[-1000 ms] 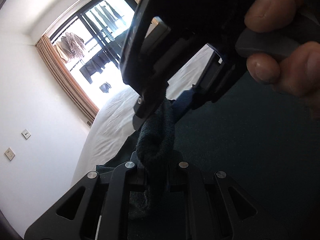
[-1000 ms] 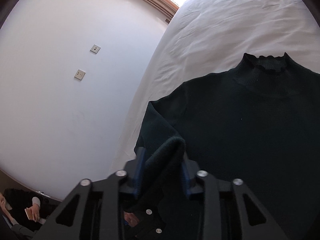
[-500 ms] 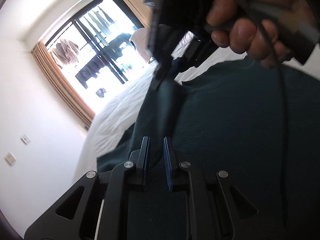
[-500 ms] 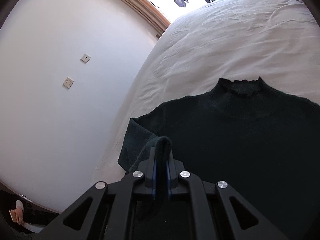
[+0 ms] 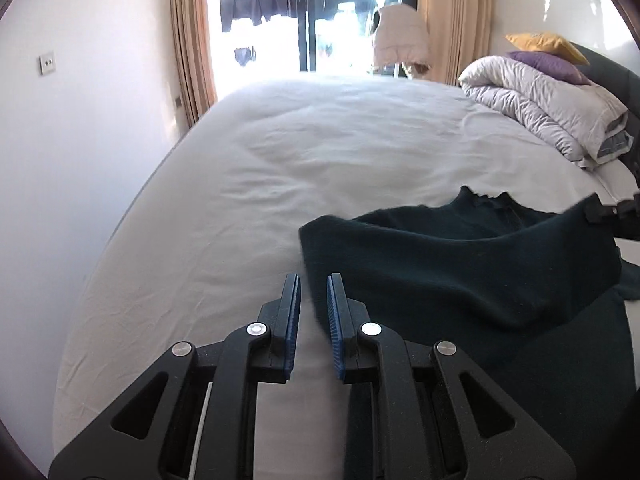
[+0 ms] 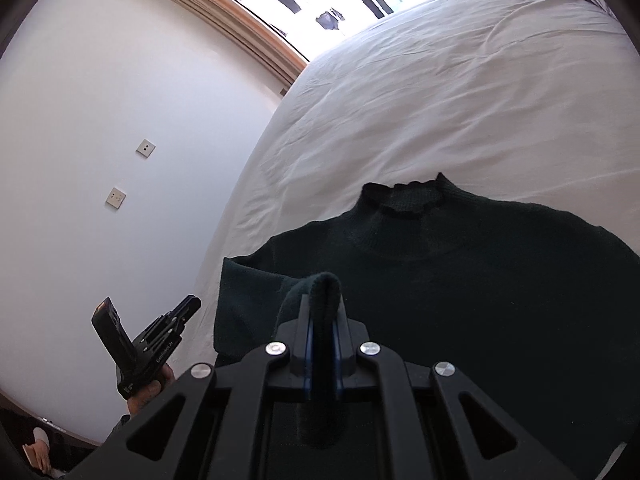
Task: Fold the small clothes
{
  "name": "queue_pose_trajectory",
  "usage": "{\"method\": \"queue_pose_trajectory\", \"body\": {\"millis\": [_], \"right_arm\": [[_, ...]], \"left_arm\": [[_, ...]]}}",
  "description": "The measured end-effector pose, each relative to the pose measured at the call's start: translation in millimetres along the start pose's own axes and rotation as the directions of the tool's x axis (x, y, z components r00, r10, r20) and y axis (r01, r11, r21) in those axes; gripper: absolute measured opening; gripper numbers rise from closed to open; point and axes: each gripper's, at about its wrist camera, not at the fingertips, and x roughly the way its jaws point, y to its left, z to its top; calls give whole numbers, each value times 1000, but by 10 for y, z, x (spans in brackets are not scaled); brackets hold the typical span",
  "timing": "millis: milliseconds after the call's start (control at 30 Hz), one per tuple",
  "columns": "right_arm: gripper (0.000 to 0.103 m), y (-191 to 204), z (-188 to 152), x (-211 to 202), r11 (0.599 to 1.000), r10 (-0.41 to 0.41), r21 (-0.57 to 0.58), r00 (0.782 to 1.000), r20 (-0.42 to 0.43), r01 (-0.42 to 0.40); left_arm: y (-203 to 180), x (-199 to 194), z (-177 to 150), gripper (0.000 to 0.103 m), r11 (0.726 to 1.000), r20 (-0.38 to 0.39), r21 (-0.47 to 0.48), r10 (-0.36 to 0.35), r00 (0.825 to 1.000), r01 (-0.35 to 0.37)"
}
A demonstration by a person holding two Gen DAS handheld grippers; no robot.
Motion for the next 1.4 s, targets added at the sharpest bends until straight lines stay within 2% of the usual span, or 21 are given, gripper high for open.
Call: {"method": "queue_pose_trajectory", "body": {"millis": [133, 233, 367, 433, 600, 767, 1033, 1133, 1300, 1400], "right_arm": [[8, -227, -36, 75, 998, -33, 51, 999, -15, 34], [8, -272, -54, 113, 998, -30, 61, 999, -15, 31], [8, -183, -51, 139, 999, -36, 26, 999, -18, 36], [8, -123, -48, 113, 1000, -27, 9, 1000, -12, 27], [8, 6, -1, 11, 998, -50, -32, 999, 22, 50], [8, -82, 108, -82, 995, -96, -13, 994, 54, 97], [9, -395, 199, 59, 980, -199, 29, 980, 15, 199], [9, -553, 183, 156, 970, -235, 50, 972, -26, 236], [10, -699, 155, 165, 973, -214, 82, 977, -23, 215], [14, -719, 144, 183, 972, -217, 82, 976, -31, 219]], "left_arm": [[12, 227, 202, 13, 998, -9, 38, -44, 999, 45], [-74, 193, 420, 13, 993, -2, 69, -96, 995, 96], [-227, -102, 524, 13, 988, -13, 122, -91, 996, 92], [-245, -68, 513, 13, 987, -44, 128, -92, 995, 97], [-277, 101, 423, 13, 985, -84, 161, -52, 995, 65], [-261, 296, 357, 13, 982, -133, 179, -28, 991, 52], [-266, 578, 251, 13, 971, -188, 239, 64, 980, -18], [-263, 561, 265, 14, 970, -177, 243, 73, 981, -28], [-279, 285, 484, 13, 977, -39, 207, 64, 997, -55], [-384, 279, 510, 13, 974, -42, 223, 36, 998, -26]]}}
